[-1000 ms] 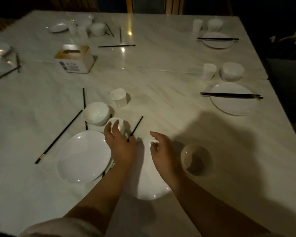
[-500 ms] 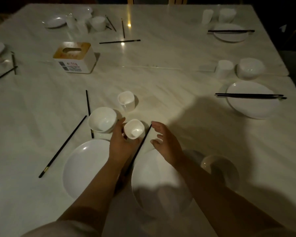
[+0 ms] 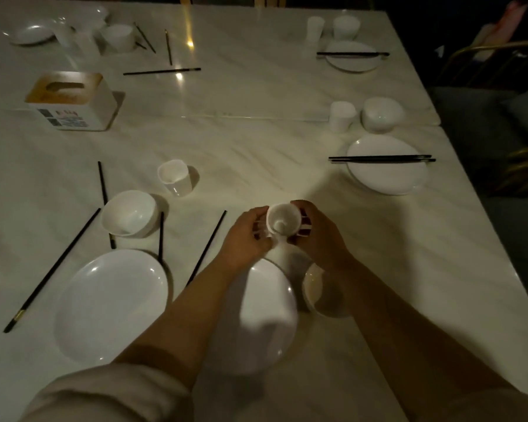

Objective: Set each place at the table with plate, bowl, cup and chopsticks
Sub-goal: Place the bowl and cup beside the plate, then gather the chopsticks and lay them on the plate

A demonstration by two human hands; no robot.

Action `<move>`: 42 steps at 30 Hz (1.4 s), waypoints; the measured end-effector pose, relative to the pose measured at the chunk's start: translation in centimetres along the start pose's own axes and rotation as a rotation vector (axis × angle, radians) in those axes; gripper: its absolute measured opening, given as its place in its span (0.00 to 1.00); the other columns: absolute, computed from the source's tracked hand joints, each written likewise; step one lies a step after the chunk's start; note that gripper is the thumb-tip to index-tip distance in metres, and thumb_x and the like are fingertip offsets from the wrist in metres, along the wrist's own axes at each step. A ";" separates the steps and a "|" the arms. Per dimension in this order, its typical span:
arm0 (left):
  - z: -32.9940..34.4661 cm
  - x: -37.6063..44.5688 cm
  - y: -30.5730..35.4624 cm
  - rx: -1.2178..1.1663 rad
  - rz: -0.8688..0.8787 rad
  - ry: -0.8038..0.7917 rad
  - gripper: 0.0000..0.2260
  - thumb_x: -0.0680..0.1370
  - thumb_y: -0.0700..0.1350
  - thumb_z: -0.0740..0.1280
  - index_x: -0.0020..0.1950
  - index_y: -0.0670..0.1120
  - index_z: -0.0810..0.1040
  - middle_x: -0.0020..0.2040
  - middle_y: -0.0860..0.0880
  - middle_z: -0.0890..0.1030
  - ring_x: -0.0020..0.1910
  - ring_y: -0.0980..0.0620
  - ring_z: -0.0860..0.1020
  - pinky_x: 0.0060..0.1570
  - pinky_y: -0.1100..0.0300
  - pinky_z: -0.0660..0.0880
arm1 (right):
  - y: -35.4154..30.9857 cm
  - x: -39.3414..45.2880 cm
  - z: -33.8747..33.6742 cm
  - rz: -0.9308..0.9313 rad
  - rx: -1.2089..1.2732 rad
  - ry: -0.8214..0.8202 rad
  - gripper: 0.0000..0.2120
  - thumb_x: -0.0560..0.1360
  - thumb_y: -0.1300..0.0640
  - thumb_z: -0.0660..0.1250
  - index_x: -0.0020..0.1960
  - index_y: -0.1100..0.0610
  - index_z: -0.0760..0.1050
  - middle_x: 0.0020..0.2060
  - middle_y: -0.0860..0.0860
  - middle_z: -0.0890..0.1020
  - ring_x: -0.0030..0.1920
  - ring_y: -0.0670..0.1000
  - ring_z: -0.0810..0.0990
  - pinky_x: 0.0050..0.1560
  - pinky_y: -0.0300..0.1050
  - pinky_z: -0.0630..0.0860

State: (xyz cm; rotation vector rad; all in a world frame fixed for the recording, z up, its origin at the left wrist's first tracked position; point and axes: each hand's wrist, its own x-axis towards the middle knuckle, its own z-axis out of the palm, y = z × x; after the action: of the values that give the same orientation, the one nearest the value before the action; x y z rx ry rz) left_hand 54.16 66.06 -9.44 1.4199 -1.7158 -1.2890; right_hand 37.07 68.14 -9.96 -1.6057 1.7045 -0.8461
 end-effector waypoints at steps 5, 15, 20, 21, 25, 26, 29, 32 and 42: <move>2.9 0.3 0.8 0.078 -0.089 -0.005 0.23 0.75 0.34 0.62 0.69 0.48 0.72 0.64 0.50 0.78 0.60 0.55 0.75 0.51 0.78 0.65 | 2.8 0.2 -1.3 0.050 -0.105 0.046 0.32 0.64 0.60 0.78 0.64 0.52 0.70 0.59 0.52 0.78 0.57 0.53 0.79 0.57 0.49 0.77; 5.2 1.2 1.1 0.072 -0.133 -0.063 0.25 0.76 0.32 0.61 0.71 0.49 0.70 0.67 0.50 0.76 0.65 0.52 0.74 0.65 0.63 0.67 | 5.0 0.6 -1.8 0.117 -0.164 0.049 0.32 0.68 0.61 0.75 0.69 0.54 0.67 0.63 0.54 0.76 0.63 0.55 0.75 0.64 0.46 0.70; 5.5 1.0 1.0 0.073 -0.143 -0.063 0.27 0.75 0.31 0.60 0.73 0.47 0.67 0.69 0.49 0.74 0.67 0.51 0.73 0.68 0.60 0.66 | 4.7 0.5 -2.2 0.154 -0.177 0.014 0.34 0.70 0.62 0.73 0.73 0.55 0.63 0.66 0.56 0.73 0.66 0.57 0.72 0.65 0.45 0.67; 5.5 0.9 1.0 0.068 -0.151 -0.069 0.27 0.76 0.31 0.60 0.73 0.46 0.66 0.69 0.48 0.74 0.67 0.51 0.73 0.68 0.62 0.66 | 4.5 0.3 -2.3 0.177 -0.189 -0.008 0.35 0.70 0.63 0.72 0.74 0.55 0.61 0.68 0.56 0.71 0.67 0.57 0.71 0.66 0.45 0.66; 4.4 -0.4 1.2 0.126 -0.137 0.040 0.20 0.77 0.36 0.64 0.69 0.47 0.73 0.64 0.49 0.78 0.63 0.52 0.76 0.60 0.70 0.65 | 2.1 -1.6 -1.7 0.053 -0.223 0.161 0.35 0.67 0.67 0.73 0.72 0.58 0.65 0.66 0.58 0.69 0.67 0.56 0.69 0.66 0.38 0.62; 3.8 -0.9 1.1 0.164 -0.120 0.107 0.17 0.77 0.37 0.64 0.64 0.47 0.77 0.61 0.50 0.80 0.60 0.53 0.78 0.58 0.71 0.66 | 1.2 -2.1 -1.2 -0.014 -0.211 0.214 0.32 0.66 0.68 0.72 0.69 0.59 0.69 0.63 0.57 0.71 0.64 0.56 0.71 0.65 0.38 0.64; 1.6 -2.9 0.8 0.201 -0.098 0.304 0.11 0.74 0.35 0.64 0.50 0.45 0.83 0.49 0.51 0.82 0.45 0.58 0.78 0.47 0.81 0.66 | -1.7 -3.4 1.0 -0.073 -0.104 0.175 0.26 0.66 0.69 0.70 0.64 0.59 0.74 0.58 0.55 0.75 0.60 0.55 0.74 0.66 0.44 0.69; -1.6 -3.8 -1.2 0.362 -0.156 0.399 0.09 0.75 0.36 0.64 0.48 0.45 0.83 0.45 0.52 0.79 0.38 0.60 0.73 0.40 0.82 0.64 | -3.7 -4.4 3.6 -0.045 -0.037 0.049 0.22 0.71 0.67 0.69 0.64 0.58 0.74 0.60 0.53 0.75 0.63 0.52 0.73 0.64 0.35 0.65; -6.5 -2.3 -6.7 0.554 -0.351 0.284 0.08 0.74 0.40 0.68 0.52 0.42 0.78 0.50 0.43 0.77 0.49 0.44 0.78 0.48 0.57 0.73 | -5.0 -5.6 9.9 0.074 -0.054 -0.054 0.17 0.76 0.62 0.65 0.64 0.54 0.75 0.60 0.50 0.76 0.59 0.49 0.77 0.62 0.45 0.74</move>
State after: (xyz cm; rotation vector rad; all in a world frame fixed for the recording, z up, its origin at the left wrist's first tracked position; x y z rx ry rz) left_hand 63.20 66.34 -12.68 2.1825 -1.7482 -0.7322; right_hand 48.33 73.28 -11.59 -1.5762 1.7511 -0.7206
